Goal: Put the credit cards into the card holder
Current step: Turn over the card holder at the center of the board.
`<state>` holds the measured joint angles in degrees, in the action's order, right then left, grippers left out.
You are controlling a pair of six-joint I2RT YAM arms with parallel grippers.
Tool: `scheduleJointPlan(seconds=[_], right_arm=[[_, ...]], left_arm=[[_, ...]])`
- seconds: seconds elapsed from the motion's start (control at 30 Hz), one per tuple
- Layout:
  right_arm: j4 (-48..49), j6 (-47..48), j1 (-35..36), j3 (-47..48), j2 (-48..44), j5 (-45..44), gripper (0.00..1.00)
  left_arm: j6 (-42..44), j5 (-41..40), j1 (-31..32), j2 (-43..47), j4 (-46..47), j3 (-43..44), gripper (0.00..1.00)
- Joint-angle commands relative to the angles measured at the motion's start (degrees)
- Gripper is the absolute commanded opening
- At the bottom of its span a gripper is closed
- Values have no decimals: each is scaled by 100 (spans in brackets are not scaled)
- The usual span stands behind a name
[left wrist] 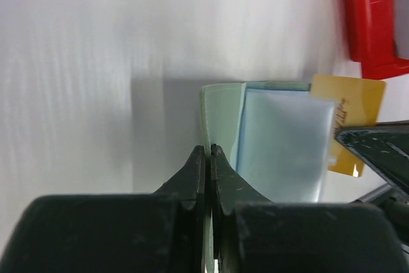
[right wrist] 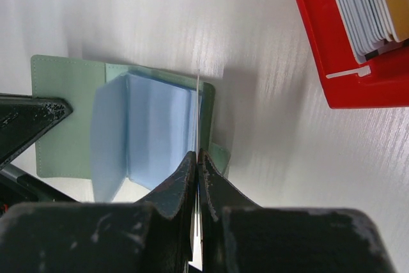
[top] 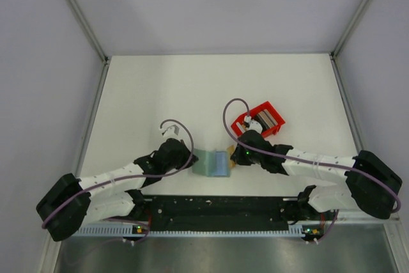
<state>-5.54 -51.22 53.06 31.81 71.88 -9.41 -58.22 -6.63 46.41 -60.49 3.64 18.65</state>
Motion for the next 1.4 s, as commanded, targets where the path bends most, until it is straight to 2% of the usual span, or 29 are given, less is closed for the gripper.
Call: scheduleJointPlan(seconds=[0.0,0.5,0.8,1.07,1.37], right_arm=[[229,-72,-41,194,107,88,0],[695,-169,-50,211,292,423,0],[106,77,-50,422,-331,-96,0],[123,165,-50,519,-525,27,0],[167,78,-50,396,-148,62,0]], left_arm=[[275,-514,8,-33,-540,-134,0],[416,-620,-1,-235,-751,-29,0],[434,-400,-1,-25,-856,165,0],[320,-172,-1,28,-891,349,0],[267,-294,-1,37,-996,367,0]])
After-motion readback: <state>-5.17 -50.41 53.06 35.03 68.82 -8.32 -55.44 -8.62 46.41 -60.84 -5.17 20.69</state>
